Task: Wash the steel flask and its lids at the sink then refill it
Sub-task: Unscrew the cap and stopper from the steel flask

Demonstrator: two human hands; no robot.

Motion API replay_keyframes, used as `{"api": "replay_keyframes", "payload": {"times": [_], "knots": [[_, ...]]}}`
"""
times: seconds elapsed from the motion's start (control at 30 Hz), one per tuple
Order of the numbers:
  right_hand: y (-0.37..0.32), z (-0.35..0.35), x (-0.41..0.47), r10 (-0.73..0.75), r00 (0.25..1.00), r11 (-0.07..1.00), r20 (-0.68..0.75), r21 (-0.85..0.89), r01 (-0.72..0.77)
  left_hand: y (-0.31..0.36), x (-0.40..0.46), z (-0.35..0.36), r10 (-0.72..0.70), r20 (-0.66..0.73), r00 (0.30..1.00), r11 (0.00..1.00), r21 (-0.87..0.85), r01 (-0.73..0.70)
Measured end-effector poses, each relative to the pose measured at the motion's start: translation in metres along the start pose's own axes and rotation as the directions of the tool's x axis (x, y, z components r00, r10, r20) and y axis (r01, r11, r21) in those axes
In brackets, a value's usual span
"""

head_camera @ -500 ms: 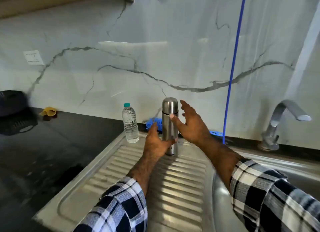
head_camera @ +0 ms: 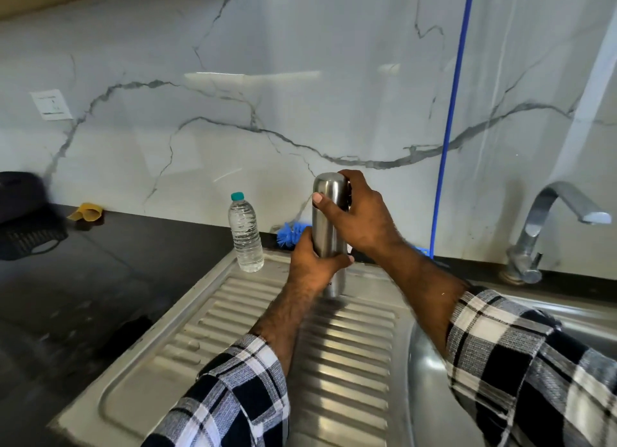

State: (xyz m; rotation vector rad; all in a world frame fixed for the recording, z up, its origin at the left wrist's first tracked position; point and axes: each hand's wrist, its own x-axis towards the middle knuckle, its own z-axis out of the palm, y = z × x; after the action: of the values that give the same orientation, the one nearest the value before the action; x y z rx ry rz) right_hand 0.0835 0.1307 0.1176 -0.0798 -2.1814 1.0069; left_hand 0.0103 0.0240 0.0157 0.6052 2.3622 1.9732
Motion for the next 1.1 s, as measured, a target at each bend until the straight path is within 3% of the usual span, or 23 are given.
{"api": "replay_keyframes", "payload": {"times": [0.3, 0.4, 0.5, 0.57, 0.73, 0.93, 1.03, 1.1], "knots": [[-0.053, -0.080, -0.073, -0.028, 1.000, 0.992, 0.014, -0.124, 0.029, 0.043, -0.103, 0.011, 0.074, 0.066, 0.995, 0.995, -0.070, -0.069], [-0.064, -0.108, -0.093, -0.068, 0.998, 0.928, 0.018, -0.366, 0.069, 0.047, -0.135, 0.018, 0.108, 0.093, 0.990, 0.993, -0.058, -0.103], [-0.070, -0.130, -0.098, -0.037, 0.997, 0.771, 0.067, -0.633, 0.071, 0.051, -0.153, 0.020, 0.175, 0.151, 0.973, 0.983, 0.022, -0.181], [-0.069, -0.137, -0.095, -0.043, 0.995, 0.722, 0.091, -0.686, 0.094, 0.052, -0.156, 0.020, 0.183, 0.177, 0.967, 0.979, 0.055, -0.195], [-0.064, -0.144, -0.086, -0.162, 0.980, 0.822, 0.118, -0.534, 0.200, 0.058, -0.155, 0.021, 0.207, 0.221, 0.953, 0.977, 0.011, -0.215], [-0.061, -0.134, -0.075, -0.255, 0.956, 0.873, 0.148, -0.390, 0.293, 0.058, -0.143, 0.010, 0.156, 0.310, 0.938, 0.987, -0.092, -0.133], [-0.068, -0.132, -0.073, -0.357, 0.894, 0.904, 0.270, -0.141, 0.403, 0.052, -0.143, 0.005, 0.207, 0.440, 0.874, 0.962, -0.254, -0.100], [-0.077, -0.136, -0.065, -0.393, 0.841, 0.896, 0.371, -0.052, 0.442, 0.054, -0.146, 0.006, 0.212, 0.381, 0.900, 0.959, -0.257, -0.117]]}}
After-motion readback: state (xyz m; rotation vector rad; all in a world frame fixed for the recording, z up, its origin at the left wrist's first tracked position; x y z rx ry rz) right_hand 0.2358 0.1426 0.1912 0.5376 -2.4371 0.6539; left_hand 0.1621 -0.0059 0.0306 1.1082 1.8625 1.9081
